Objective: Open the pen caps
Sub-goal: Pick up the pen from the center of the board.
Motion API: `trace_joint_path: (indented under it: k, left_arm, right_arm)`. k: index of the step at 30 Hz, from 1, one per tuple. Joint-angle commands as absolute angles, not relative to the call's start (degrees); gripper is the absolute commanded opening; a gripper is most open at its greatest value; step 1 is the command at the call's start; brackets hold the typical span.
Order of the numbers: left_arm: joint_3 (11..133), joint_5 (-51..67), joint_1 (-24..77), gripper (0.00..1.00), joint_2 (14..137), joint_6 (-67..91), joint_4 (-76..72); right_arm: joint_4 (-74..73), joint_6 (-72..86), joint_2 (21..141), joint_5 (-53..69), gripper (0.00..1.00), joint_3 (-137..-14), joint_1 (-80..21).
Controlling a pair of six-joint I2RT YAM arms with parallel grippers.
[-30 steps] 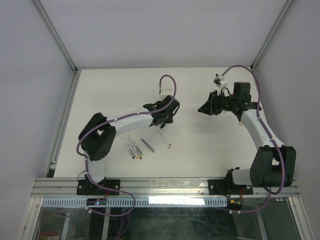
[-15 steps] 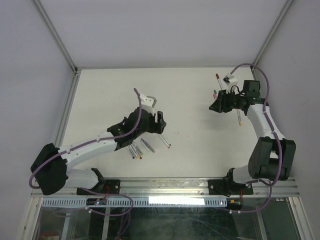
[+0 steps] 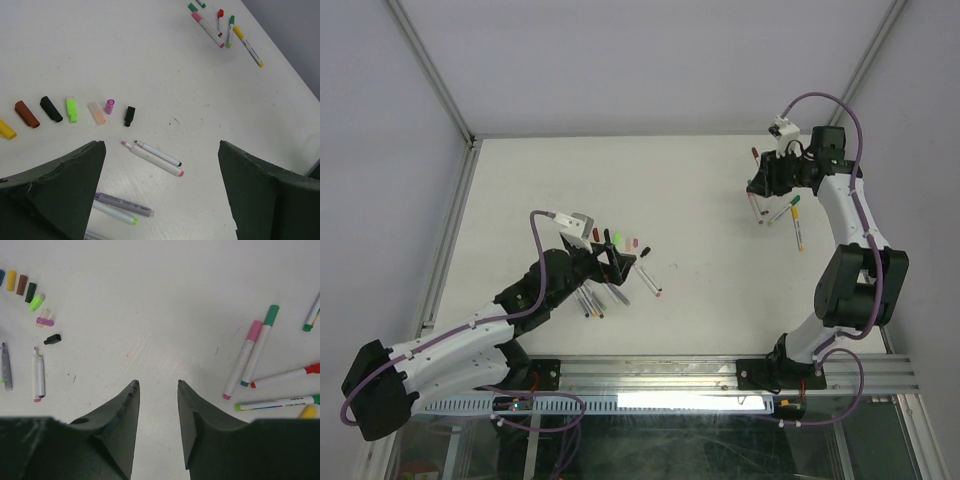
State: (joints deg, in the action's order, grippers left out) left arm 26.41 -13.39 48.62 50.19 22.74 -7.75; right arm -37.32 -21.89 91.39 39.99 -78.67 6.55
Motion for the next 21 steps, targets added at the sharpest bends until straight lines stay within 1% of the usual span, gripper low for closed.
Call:
trace_joint_path:
  k: [1,7,16,21]
  left_arm:
    - [25.4,-14.2,47.9,0.99,48.5,22.5,-12.2]
    - [24.0,-16.1,47.9,0.99,47.5,21.6,-13.5]
    - [19.5,-17.0,47.8,0.99,45.6,20.7,-19.5]
    - [19.3,-16.9,47.9,0.99,45.2,20.1,-19.7]
  right_arm:
    - [-38.2,-23.9,94.8,35.8,0.39,-83.1,6.9]
    - [-36.9,-23.9,100.3,31.4,0.39,-85.4,6.3]
    - [-33.1,-22.3,104.8,22.1,0.39,-83.1,4.3]
    - [-31.4,-20.1,107.7,18.5,0.38,-83.0,4.0]
